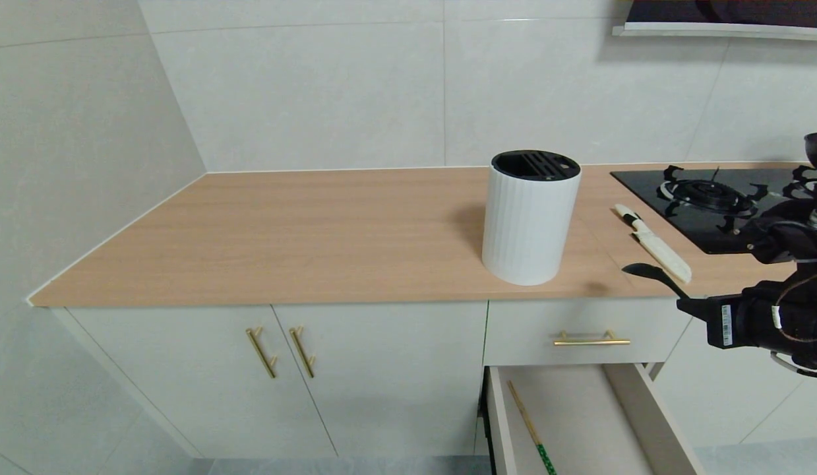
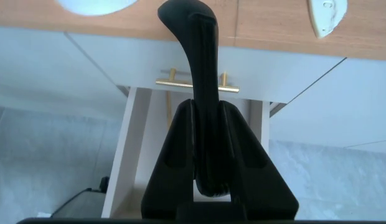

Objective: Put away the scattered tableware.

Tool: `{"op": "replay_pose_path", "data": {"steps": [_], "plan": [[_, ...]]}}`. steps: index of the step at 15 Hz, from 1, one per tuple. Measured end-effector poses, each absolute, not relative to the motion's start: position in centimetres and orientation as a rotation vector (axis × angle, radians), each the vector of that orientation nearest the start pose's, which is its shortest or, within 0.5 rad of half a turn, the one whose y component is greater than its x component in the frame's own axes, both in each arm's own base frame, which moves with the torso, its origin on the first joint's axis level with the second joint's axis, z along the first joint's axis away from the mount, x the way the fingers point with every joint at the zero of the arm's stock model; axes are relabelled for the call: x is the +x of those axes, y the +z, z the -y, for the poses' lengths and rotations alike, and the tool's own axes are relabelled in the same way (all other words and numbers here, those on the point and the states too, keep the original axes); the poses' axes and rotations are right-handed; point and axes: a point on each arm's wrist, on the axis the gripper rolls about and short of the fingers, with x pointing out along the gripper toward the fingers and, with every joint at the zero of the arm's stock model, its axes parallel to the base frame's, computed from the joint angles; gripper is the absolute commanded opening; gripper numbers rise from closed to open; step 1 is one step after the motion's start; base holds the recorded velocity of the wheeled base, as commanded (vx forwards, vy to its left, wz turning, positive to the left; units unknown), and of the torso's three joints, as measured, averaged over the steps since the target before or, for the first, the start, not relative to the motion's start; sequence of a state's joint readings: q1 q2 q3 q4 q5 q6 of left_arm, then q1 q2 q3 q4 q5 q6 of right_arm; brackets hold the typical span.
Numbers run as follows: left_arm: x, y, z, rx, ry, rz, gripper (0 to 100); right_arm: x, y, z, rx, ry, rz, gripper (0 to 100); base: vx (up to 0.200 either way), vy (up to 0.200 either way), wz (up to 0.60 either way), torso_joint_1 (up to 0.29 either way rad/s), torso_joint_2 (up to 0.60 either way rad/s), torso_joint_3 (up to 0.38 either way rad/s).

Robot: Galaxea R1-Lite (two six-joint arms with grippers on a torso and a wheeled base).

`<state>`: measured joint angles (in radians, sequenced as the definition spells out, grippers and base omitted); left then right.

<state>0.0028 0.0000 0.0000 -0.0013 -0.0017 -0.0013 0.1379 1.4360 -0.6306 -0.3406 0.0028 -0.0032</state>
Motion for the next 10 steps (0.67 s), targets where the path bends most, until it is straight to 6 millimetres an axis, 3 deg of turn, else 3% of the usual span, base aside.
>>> {"op": "replay_pose_path", "data": {"steps": [10], "plan": [[-2.3,7.6,0.0,-0.001,0.001,0.002,100,22.6,16.6,-4.2,-0.048,0.189,-0.508,0,0.0,0.0,0.0,0.0,0.0,0.0]]}}
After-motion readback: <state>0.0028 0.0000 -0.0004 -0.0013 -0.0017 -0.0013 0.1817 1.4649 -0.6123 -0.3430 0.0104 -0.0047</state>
